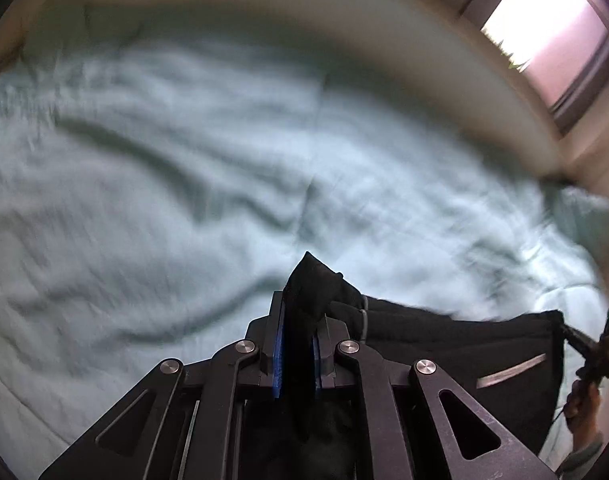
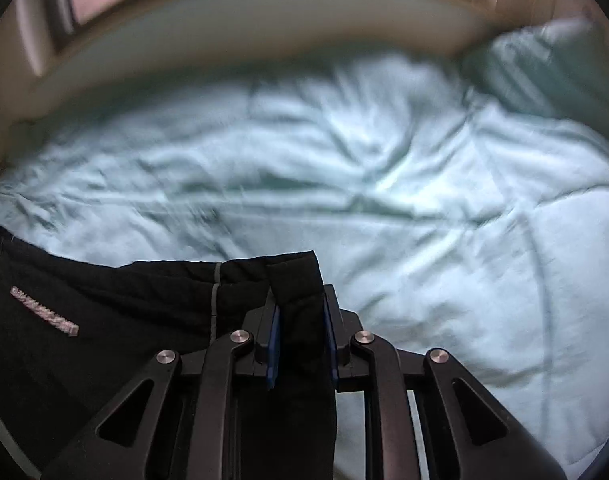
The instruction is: Fold large clothes
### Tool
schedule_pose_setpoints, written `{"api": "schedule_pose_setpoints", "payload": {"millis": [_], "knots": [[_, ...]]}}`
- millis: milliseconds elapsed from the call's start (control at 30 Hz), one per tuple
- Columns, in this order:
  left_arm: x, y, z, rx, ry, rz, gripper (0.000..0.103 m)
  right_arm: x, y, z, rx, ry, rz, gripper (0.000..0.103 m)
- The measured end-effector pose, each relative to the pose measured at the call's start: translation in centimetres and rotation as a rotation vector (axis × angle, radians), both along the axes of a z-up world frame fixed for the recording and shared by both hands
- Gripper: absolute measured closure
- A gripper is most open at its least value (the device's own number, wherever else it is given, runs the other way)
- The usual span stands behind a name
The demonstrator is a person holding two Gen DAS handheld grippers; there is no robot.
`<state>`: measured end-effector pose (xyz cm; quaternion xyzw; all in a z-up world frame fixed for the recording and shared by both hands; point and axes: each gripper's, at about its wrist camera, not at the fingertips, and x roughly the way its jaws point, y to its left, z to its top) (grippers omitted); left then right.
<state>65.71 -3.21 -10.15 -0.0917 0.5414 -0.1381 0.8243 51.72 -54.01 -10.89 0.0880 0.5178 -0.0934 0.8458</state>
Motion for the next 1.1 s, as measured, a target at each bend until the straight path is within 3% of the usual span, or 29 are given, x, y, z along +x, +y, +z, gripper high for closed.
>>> {"api": "schedule_pose_setpoints", "payload": {"millis": [100, 200, 267, 300, 333, 433, 500, 600, 733, 833, 933, 1033, 1100], "knots": [[0.2, -0.4, -4.3, 0.015, 0.099, 0.001, 0.089, 0.6, -0.1, -5.1, 0.078, 0.112, 0.001, 0.083], [-0.2, -0.3, -4.4, 0.003, 0.075, -0.014, 0.082, 0.2, -0.3, -6.3, 0.108, 0.128, -0.027, 0.081], [-0.1, 0.6, -4.3, -0.042, 0.096, -0.006, 0.07, -0.2, -0.8, -5.7, 0.135, 0.118, -0.038, 0.076], [0.0, 1.5, -4.2, -0.067, 0.132, 0.012, 0.055, -0.5, -1.2, -5.3, 0.153, 0.113, -0.042, 0.076], [0.0, 2.5, -4.1, -0.096, 0.156, 0.031, 0.049, -0.9, -1.5, -4.7, 0.167, 0.107, -0.046, 0.076], [-1.4, 5.3, -2.2, -0.198, 0.151, 0.085, 0.048, -3.1, -2.1, -1.7, 0.215, 0.066, -0.053, 0.07], [-3.2, 6.0, -0.2, -0.214, 0.1, 0.096, 0.048, -5.4, -1.5, 1.2, 0.241, 0.002, -0.035, 0.052], [-7.2, 5.6, 3.3, -0.17, 0.017, 0.05, 0.047, -9.0, 0.9, 5.3, 0.218, -0.08, -0.008, 0.034], [-13.1, 2.9, 5.4, -0.161, -0.025, -0.024, 0.047, -11.7, 5.9, 7.2, 0.264, -0.101, 0.036, 0.032], [-17.7, -1.2, 5.0, -0.101, -0.048, -0.11, 0.047, -12.2, 11.9, 4.6, 0.247, -0.007, 0.099, 0.032], [-20.5, -5.1, 2.7, -0.01, -0.025, -0.165, 0.047, -11.5, 16.2, 1.4, 0.155, 0.076, 0.132, 0.032], [-21.0, -7.0, -1.0, 0.132, -0.046, -0.163, 0.045, -10.7, 17.4, -2.2, 0.139, 0.134, 0.095, 0.033], [-20.6, -6.8, -1.9, 0.126, -0.042, -0.138, 0.045, -10.5, 17.2, -3.2, 0.159, 0.132, 0.079, 0.032]]}}
